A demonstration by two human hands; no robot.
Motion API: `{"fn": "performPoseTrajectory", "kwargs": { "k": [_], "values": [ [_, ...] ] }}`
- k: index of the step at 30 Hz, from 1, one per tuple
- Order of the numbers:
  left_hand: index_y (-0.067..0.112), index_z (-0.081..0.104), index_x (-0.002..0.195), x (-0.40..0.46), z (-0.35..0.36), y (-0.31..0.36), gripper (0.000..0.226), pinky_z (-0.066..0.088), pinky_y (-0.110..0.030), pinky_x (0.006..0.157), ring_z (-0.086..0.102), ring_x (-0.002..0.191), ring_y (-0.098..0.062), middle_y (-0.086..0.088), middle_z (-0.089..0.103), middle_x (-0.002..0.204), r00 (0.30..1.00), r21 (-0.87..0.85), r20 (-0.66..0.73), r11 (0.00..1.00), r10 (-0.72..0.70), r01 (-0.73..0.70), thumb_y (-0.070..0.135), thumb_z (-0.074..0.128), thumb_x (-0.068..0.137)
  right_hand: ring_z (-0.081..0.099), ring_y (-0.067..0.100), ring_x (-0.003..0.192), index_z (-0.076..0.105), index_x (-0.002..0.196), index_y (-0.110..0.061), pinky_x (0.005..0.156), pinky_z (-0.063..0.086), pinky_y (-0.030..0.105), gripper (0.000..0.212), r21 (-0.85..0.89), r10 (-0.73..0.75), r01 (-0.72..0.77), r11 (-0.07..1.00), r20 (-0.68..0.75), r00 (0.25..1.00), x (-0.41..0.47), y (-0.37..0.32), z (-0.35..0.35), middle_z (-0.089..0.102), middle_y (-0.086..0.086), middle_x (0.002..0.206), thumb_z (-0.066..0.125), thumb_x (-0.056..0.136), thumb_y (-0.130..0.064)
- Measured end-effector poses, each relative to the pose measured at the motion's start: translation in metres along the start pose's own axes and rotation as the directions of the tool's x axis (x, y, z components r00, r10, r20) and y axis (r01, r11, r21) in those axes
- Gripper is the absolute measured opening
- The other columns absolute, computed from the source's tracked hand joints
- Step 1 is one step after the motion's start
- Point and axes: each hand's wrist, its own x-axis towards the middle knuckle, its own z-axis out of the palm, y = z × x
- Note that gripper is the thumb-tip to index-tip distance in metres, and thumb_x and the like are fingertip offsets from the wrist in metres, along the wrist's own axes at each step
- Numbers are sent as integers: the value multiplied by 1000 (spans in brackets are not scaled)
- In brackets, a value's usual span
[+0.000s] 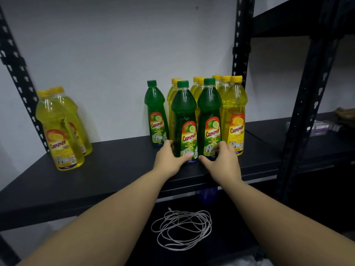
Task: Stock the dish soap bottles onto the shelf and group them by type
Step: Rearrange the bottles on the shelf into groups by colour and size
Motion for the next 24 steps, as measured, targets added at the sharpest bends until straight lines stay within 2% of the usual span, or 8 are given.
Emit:
{"fn": "performPoseTrajectory", "kwargs": {
  "k": [4,6,11,14,16,19,21,24],
  "values": [
    [21,42,145,4,-4,-5,88,52,-46,105,60,125,-20,-2,60,140,1000,-11,18,1000,1,-1,51,88,76,56,15,99,58,108,-24,79,53,32,43,21,-41,42,999,-19,999,-3,-10,5,51,-6,107,81,83,-51],
    [22,43,143,3,-10,-10,88,54,-47,103,61,122,-20,0,61,138,1000,-12,19,1000,-5,5,53,88,74,58,13,99,61,113,-22,79,54,32,44,24,-64,64,998,-10,998,-6,-16,7,55,-7,108,79,85,-52],
    [23,50,134,-8,-40,-22,80,59,-39,94,69,106,-11,7,69,119,999,-100,54,995,6,-1,47,92,71,59,16,118,54,141,-19,95,56,38,74,110,-108,100,989,70,992,-9,-40,19,64,-3,129,78,83,-59],
    [26,54,130,-12,-63,-32,72,58,-29,91,70,106,-8,9,70,116,990,-138,137,990,12,7,33,95,72,58,20,127,44,152,-22,101,55,44,96,197,-97,56,979,204,974,-6,-54,31,61,-1,139,82,75,-64],
    [22,59,132,-11,-77,-42,69,56,-29,96,68,111,-8,7,71,120,979,-146,202,989,-7,37,21,94,73,61,20,125,44,152,-26,102,55,44,97,260,-98,25,965,271,958,-3,-58,38,63,0,139,84,72,-65],
    [17,64,130,0,-89,-58,52,54,-28,97,68,110,-11,-1,71,122,993,-134,98,988,-60,73,9,83,82,62,19,122,46,149,-26,102,55,42,90,286,-114,19,958,320,941,5,-57,43,64,1,138,84,75,-61],
    [16,64,128,12,-90,-67,43,54,-31,99,68,106,-12,-2,70,121,994,-124,-13,987,-105,102,12,78,87,62,19,121,45,150,-25,102,55,42,90,291,-115,12,957,340,933,10,-54,45,63,1,140,83,76,-61],
    [17,57,134,36,-83,-75,54,53,-35,103,65,111,-13,0,66,125,989,-81,-82,990,-121,114,27,82,87,63,17,121,44,150,-28,102,55,43,90,306,-112,0,952,347,931,13,-49,51,63,-2,140,82,76,-62]
  ]
}}
